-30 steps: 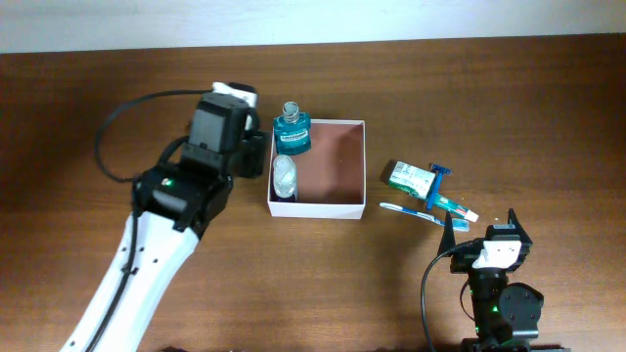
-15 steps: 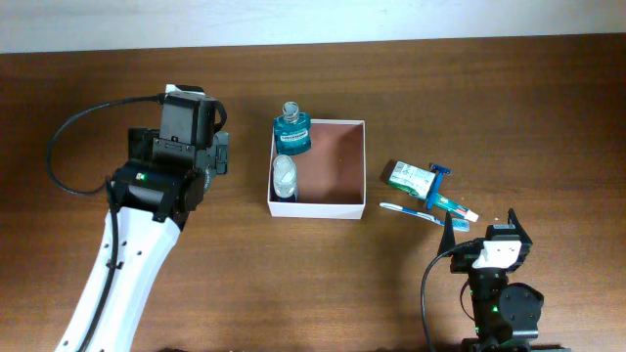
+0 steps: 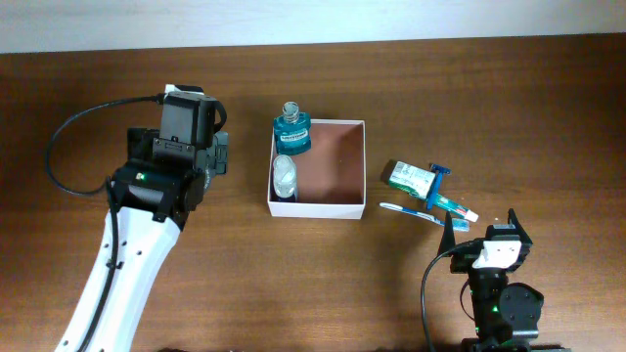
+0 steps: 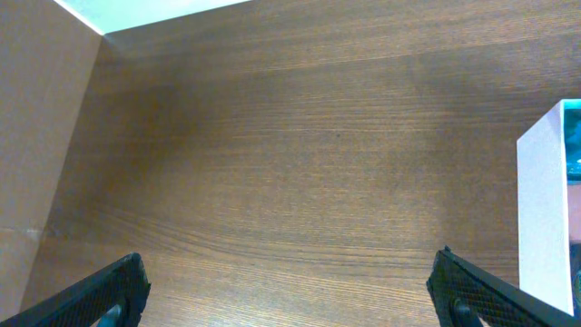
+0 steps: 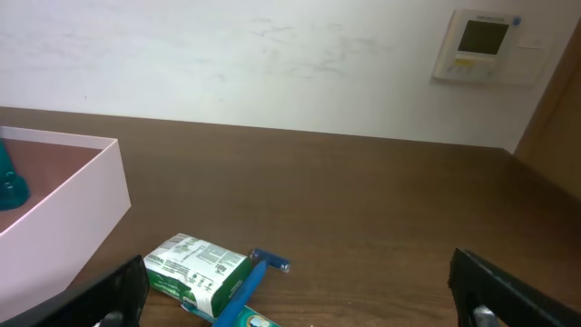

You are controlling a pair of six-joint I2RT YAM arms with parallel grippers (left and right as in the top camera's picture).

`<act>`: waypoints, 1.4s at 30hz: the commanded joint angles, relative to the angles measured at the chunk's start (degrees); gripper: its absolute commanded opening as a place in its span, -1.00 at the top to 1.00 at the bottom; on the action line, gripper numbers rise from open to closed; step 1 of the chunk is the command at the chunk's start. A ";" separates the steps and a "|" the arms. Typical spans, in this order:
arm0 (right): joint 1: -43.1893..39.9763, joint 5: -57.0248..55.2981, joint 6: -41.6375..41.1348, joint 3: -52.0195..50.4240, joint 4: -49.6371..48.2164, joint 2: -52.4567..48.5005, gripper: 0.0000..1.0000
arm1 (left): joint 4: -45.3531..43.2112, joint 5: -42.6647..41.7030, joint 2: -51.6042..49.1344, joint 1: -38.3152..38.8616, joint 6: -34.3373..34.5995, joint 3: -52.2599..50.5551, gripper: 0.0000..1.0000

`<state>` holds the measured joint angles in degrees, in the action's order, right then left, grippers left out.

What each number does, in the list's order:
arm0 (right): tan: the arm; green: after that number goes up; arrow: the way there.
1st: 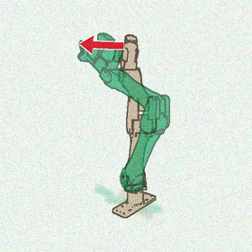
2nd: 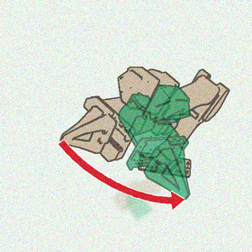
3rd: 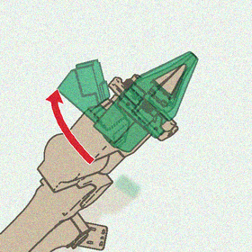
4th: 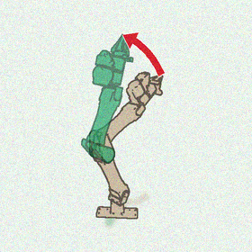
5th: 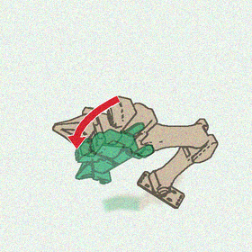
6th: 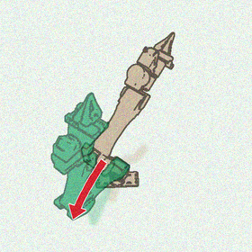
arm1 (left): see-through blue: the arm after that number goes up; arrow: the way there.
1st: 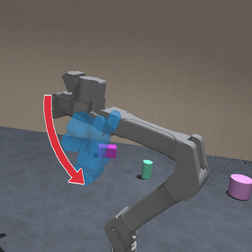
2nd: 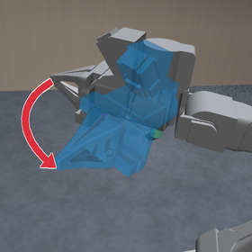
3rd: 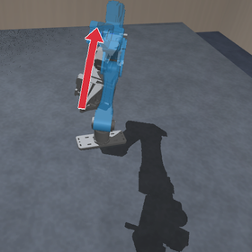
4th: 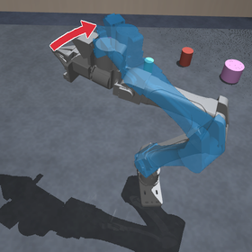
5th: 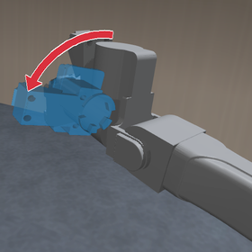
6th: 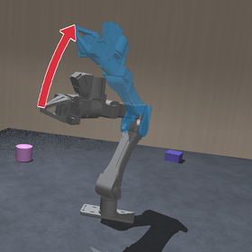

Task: Pack container
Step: 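Open the left gripper and raise it out of the box, then move the right gripper over the green-white soap bar box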

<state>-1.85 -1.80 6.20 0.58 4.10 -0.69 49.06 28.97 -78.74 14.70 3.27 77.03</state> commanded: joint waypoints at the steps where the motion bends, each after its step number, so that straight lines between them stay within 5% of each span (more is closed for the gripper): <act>1: -0.39 0.09 0.00 -0.26 0.48 0.37 -0.97 | 0.04 0.83 0.11 -0.13 0.13 0.81 -0.99; 10: -0.37 1.97 -4.07 -0.26 0.46 0.37 -0.97 | 0.04 0.83 0.11 -0.13 0.13 0.81 -0.99; 19: -0.39 33.62 -40.09 -0.26 -1.31 0.33 -0.97 | 0.04 0.83 0.11 -0.13 0.13 0.81 -0.99; 25: -0.39 48.61 -41.18 0.24 -1.53 0.33 -0.97 | 0.04 0.81 0.11 -0.13 0.13 0.81 -0.99; 35: -0.44 46.18 -42.27 16.39 -0.63 -5.14 -0.96 | 0.04 0.81 0.11 -0.13 0.13 0.81 -0.99; 38: -0.44 46.47 -40.44 25.57 7.37 -15.45 -0.97 | 0.04 0.83 0.11 -0.13 0.13 0.81 -0.99; 42: -0.44 46.23 -27.85 39.58 24.59 -31.78 -0.97 | 0.04 0.81 0.11 -0.13 0.13 0.81 -0.99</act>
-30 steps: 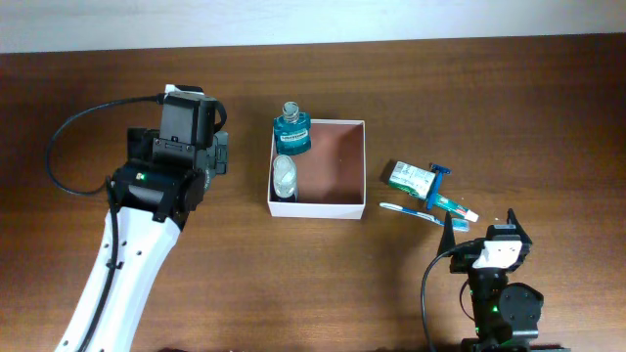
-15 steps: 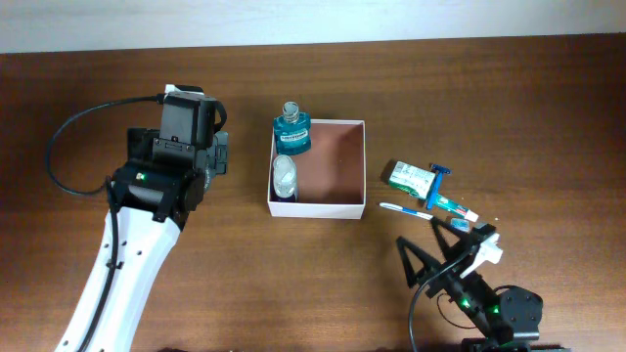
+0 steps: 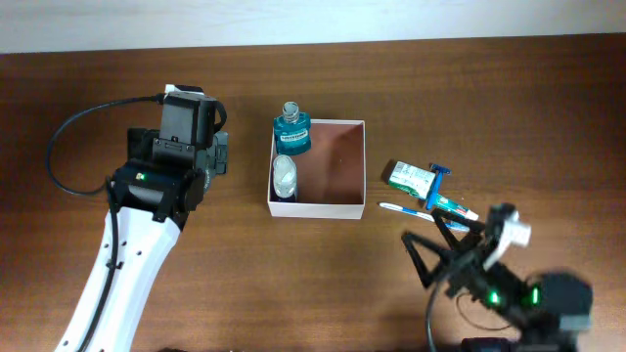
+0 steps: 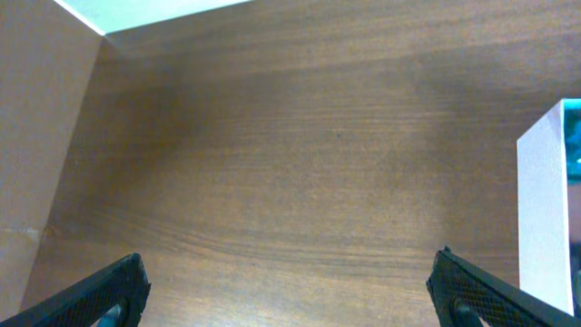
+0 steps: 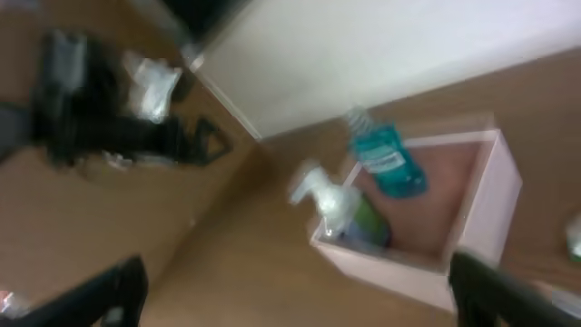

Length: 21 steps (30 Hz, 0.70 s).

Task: Pack container
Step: 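Move the right gripper over the green-white soap bar box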

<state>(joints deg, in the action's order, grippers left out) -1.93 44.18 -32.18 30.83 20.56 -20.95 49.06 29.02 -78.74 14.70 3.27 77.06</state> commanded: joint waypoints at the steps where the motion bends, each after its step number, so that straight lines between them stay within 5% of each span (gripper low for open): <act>1: -0.35 -0.72 13.42 13.05 12.48 -15.21 -0.97 | 0.04 0.76 0.11 -0.13 0.13 0.79 -0.99; 5: -0.35 -17.59 23.45 34.97 35.04 -34.91 -0.97 | 0.04 0.79 0.11 -0.13 0.13 0.79 -0.99; 9: -0.35 -30.03 31.08 49.03 45.79 -47.45 -0.97 | 0.04 0.76 0.11 -0.13 0.13 0.79 -0.99; 16: -0.35 -34.86 34.71 55.06 44.78 -56.26 -0.97 | 0.04 0.79 0.11 -0.13 0.13 0.79 -0.99; 21: -0.33 -32.15 46.18 54.99 41.53 -59.74 -0.96 | 0.04 0.76 0.11 -0.13 0.13 0.79 -0.99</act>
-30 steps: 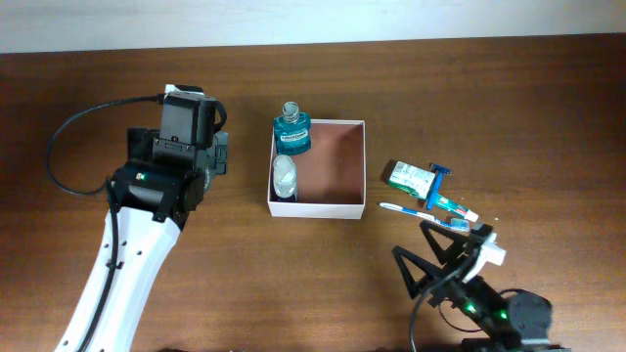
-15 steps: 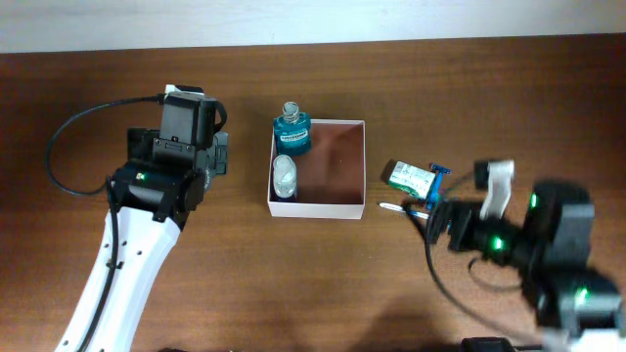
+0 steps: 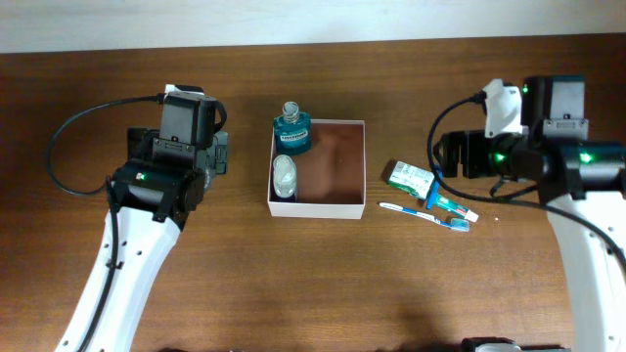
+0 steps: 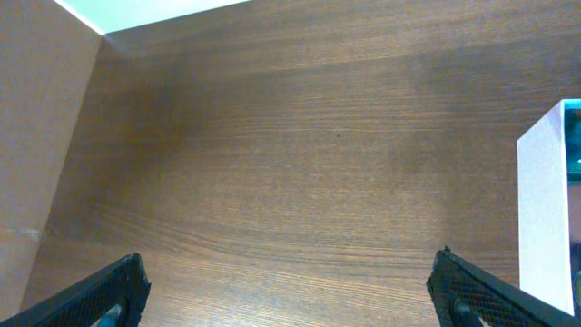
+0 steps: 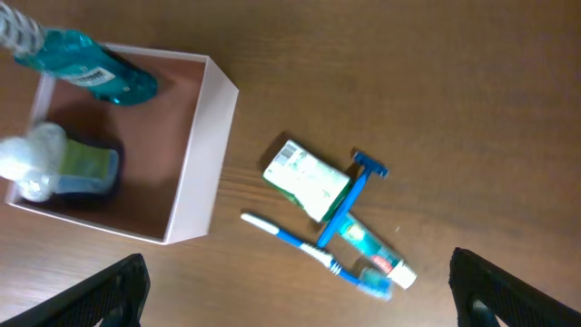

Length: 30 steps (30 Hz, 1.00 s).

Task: Pack container
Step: 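Move the right gripper over the green-white soap bar box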

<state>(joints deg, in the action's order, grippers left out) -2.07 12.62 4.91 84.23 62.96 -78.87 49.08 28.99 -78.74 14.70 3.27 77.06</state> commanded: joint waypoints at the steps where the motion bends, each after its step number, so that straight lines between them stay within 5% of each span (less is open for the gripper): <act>1: -0.22 -0.09 11.10 1.60 -1.05 -2.67 -0.97 | 0.02 0.81 0.11 -0.13 0.13 0.79 -0.99; 18: 0.59 7.48 27.15 1.44 -2.86 -24.39 -0.97 | 0.02 0.81 0.11 -0.13 0.13 0.79 -0.99; 30: 7.54 -4.63 29.40 0.98 -8.94 -31.10 -0.80 | 0.02 0.79 0.11 -0.13 0.13 0.79 -0.99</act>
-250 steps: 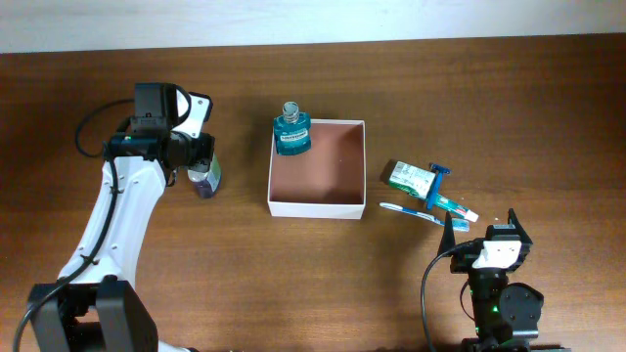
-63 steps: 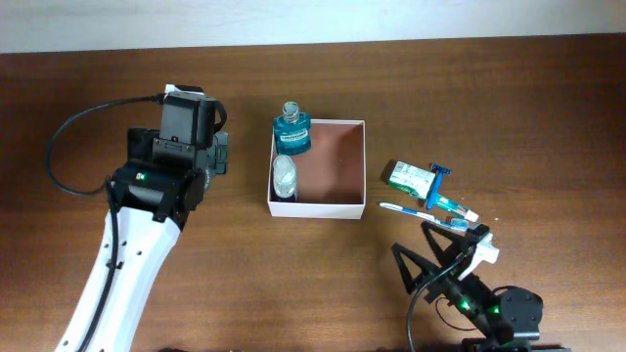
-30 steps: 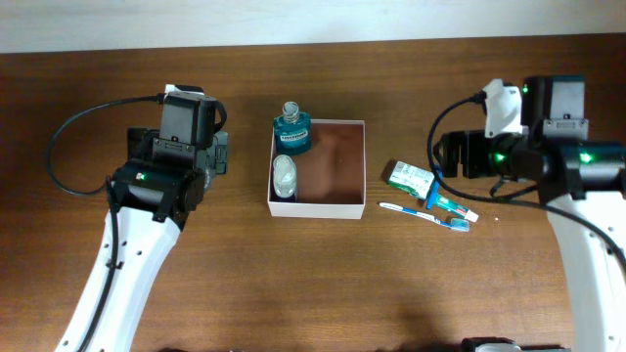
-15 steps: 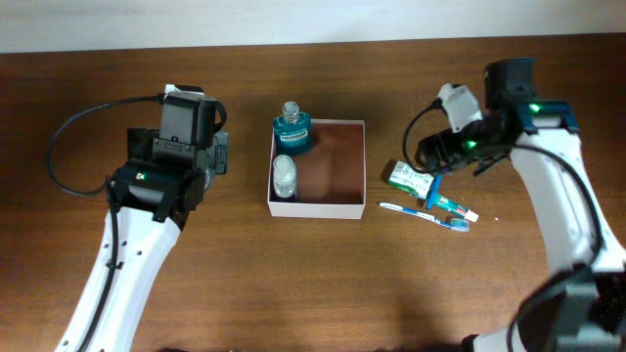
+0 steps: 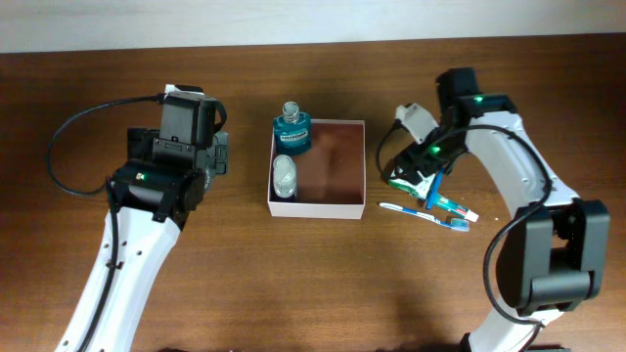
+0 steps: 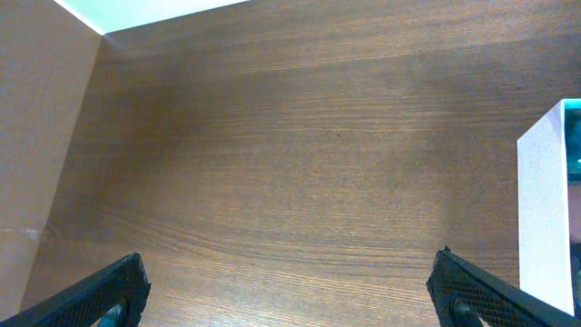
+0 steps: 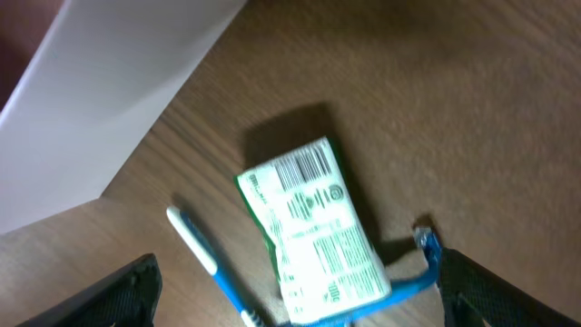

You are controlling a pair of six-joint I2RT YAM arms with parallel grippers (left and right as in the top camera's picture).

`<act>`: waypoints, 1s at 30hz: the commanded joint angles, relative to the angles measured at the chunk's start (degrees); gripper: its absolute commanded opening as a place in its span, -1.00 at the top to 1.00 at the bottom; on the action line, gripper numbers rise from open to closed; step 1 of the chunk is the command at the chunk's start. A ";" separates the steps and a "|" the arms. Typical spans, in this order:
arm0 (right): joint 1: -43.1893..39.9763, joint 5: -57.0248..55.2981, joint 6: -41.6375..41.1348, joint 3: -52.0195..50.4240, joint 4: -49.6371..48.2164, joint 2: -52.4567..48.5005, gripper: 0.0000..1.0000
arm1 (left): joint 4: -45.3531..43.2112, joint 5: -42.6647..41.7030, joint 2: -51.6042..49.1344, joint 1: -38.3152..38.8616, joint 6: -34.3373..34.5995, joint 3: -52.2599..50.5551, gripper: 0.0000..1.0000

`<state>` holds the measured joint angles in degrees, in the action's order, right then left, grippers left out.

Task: Pack container
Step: 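Move the right gripper over the green-white soap bar box, then lower the right gripper and grasp the soap bar box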

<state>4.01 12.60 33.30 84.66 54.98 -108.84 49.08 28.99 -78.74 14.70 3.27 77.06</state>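
Note:
A white box at mid-table holds a blue mouthwash bottle and a white-capped bottle. To its right lie a green-and-white carton, a blue razor, a toothbrush and a toothpaste tube. My right gripper hangs open just above the carton, one finger on each side of it, not touching. My left gripper is open over bare wood left of the box, holding nothing.
The box's white wall stands close to the carton on its left, and also shows at the right edge of the left wrist view. The razor and the toothbrush lie touching the carton's right and near sides.
My right gripper has come from up on the right side of the table to close above the green-and-white carton, still open. The left arm and all objects are unchanged.
At first my right arm was folded at the table's near edge, open, looking across at the carton. Then it was blurred in motion there. Then it was high at the right over the toiletries. Now it is low over the carton. The left arm stayed put.

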 commanded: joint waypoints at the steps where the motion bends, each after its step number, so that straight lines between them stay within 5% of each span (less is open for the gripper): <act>1: 1.73 -5.18 0.98 0.26 -1.84 -1.42 -0.80 | 0.02 0.81 0.11 -0.13 0.13 0.79 -0.99; 30: 1.92 -8.41 0.79 -6.12 -7.45 -6.08 -0.80 | 0.02 0.79 0.11 -0.13 0.13 0.79 -0.99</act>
<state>5.98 4.95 33.67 79.57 48.14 -114.39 49.10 28.99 -78.74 14.70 3.27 77.06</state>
